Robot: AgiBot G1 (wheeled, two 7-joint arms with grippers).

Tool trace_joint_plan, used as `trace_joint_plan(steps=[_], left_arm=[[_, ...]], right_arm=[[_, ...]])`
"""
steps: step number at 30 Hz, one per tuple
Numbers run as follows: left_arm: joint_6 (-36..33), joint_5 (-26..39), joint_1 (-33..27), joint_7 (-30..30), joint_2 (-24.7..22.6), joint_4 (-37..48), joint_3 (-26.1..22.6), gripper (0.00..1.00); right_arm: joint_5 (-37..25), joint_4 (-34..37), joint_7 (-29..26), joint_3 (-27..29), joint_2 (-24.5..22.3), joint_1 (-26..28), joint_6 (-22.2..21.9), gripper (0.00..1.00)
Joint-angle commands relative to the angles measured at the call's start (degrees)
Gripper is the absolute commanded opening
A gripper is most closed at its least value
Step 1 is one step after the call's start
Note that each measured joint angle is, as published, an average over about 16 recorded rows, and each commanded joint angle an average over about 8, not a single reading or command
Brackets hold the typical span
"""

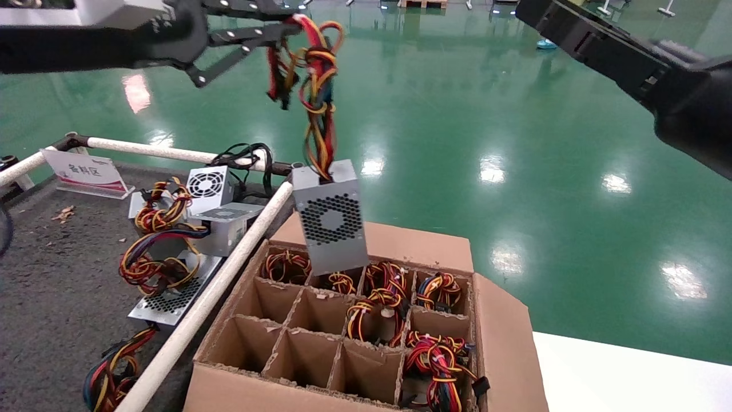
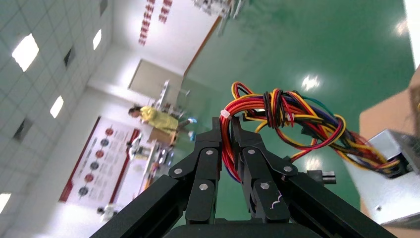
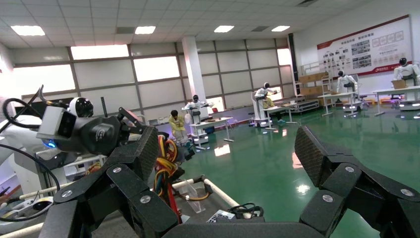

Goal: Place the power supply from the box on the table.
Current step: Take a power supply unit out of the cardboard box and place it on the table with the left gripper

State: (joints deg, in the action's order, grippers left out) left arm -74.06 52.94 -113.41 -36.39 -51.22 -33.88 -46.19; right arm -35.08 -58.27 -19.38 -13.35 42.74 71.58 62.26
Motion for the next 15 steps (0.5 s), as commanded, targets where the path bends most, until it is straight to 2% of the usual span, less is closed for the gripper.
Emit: trace_joint_plan(steps=[1, 15], left_arm=[[0.4, 0.7, -0.6, -0.2, 0.5, 0.6, -0.1, 0.00], [3.7, 6.9, -4.7, -1.4, 4.3, 4.3, -0.5, 0.00]], right_arm=[[0.0, 0.0, 0.0, 0.0, 0.0, 0.0, 0.0, 1.00], [0.0, 0.0, 0.0, 0.0, 0.0, 0.0, 0.0, 1.00]])
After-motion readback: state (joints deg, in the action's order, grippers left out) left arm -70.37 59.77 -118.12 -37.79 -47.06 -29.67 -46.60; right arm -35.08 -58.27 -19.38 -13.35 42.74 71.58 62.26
